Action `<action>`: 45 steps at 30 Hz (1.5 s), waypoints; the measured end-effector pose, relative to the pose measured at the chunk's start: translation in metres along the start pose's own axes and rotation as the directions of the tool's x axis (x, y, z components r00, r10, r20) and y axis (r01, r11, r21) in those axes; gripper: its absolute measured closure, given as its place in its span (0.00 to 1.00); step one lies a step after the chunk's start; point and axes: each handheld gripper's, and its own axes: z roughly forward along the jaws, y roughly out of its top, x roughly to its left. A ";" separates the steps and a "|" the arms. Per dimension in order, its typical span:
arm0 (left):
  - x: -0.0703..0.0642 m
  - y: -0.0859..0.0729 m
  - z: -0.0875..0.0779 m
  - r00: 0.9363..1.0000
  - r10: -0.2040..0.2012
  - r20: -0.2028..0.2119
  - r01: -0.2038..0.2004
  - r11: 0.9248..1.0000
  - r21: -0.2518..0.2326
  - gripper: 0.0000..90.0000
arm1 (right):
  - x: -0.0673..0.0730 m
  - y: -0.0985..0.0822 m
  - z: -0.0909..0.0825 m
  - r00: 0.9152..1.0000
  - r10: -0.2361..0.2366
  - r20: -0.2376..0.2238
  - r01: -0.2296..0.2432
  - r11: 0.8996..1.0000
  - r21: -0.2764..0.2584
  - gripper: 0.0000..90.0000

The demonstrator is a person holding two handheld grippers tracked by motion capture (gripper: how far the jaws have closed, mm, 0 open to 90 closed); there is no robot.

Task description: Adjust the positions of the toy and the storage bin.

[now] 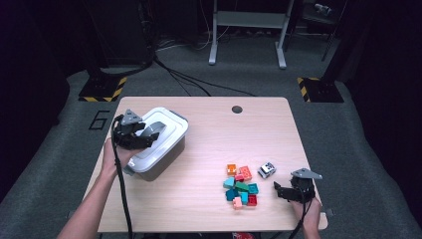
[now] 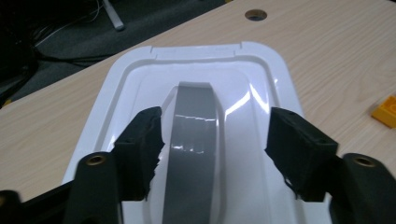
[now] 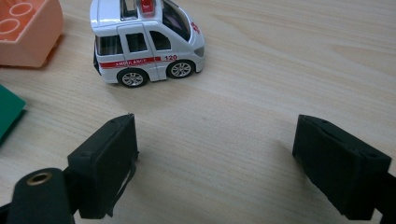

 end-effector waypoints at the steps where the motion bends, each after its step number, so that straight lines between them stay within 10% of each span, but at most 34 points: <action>1: 0.001 -0.001 0.002 1.000 -0.002 -0.004 0.002 1.000 0.005 0.45 | 0.000 0.000 0.000 1.000 0.001 -0.001 -0.001 1.000 -0.004 0.15; 8: 0.008 -0.004 0.009 1.000 -0.015 -0.001 0.015 1.000 -0.007 0.72 | 0.000 0.000 0.000 1.000 0.000 -0.002 0.000 1.000 -0.001 0.15; 45: -0.025 0.024 0.045 0.987 -0.101 0.124 0.105 0.994 -0.020 0.74 | 0.000 0.000 0.000 1.000 0.004 0.000 -0.004 1.000 -0.002 0.15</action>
